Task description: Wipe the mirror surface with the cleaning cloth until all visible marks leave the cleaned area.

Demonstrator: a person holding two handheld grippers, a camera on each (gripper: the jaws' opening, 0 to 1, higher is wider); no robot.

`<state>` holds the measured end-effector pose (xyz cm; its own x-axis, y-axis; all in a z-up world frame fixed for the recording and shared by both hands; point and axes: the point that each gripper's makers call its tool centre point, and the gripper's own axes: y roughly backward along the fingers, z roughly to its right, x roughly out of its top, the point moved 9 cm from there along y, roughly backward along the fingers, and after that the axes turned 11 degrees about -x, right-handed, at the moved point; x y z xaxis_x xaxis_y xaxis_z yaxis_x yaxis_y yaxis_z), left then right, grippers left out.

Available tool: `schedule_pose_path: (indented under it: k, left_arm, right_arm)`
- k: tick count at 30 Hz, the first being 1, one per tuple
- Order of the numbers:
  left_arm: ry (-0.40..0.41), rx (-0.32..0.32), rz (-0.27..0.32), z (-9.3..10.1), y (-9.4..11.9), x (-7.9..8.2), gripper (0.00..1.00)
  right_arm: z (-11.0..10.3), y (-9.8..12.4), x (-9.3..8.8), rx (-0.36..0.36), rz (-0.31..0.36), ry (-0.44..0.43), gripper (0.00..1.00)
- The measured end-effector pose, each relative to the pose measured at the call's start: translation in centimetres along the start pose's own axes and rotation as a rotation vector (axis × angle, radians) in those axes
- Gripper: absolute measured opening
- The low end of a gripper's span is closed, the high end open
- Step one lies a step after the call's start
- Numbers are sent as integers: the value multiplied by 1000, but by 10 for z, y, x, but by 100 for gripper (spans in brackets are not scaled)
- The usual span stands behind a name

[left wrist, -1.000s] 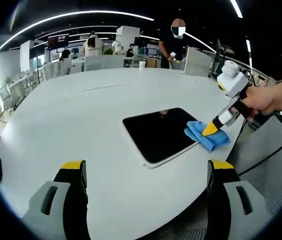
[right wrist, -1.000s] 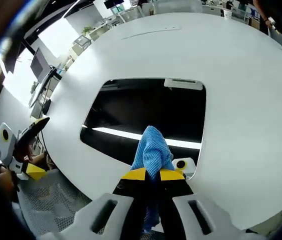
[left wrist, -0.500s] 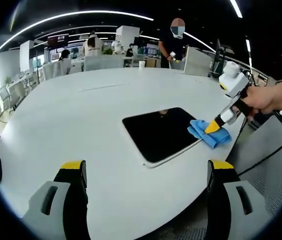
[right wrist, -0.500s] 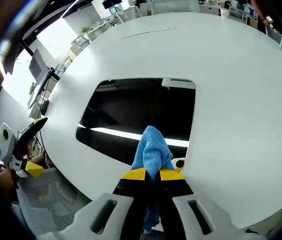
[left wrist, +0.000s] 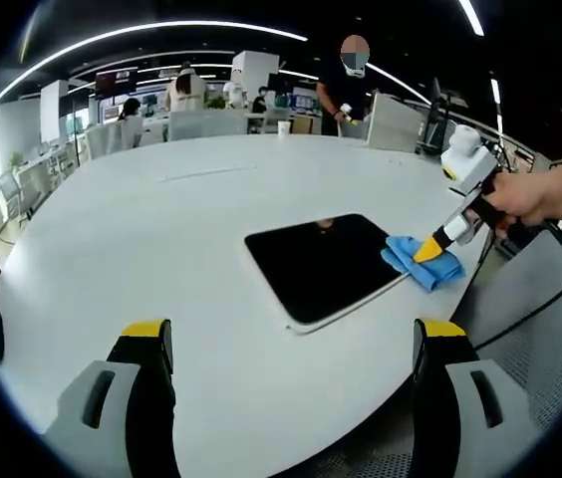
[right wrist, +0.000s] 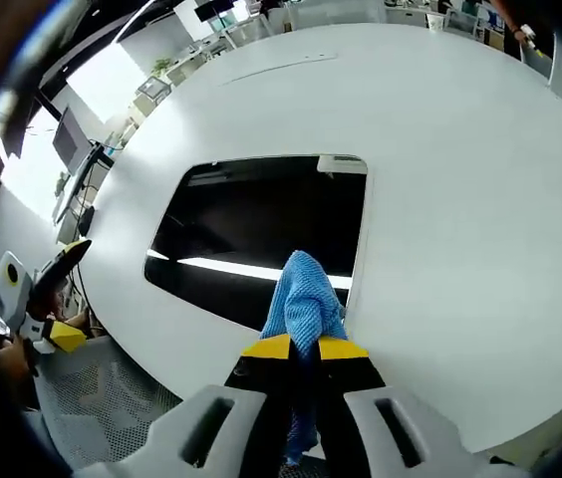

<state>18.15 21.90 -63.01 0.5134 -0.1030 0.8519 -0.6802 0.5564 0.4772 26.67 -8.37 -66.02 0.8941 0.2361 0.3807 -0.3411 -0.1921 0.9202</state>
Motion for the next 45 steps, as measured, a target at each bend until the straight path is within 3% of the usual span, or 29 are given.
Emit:
schedule_pose_path:
  k: [24,45]
  left_arm:
    - [5,10,-5,-1,0,0,99]
    - [12,17,6,-4,-1,0,99]
  right_arm:
    - [6,0,2,11,-24,-49,1]
    - [8,-10,24,-20,-2,-29,1]
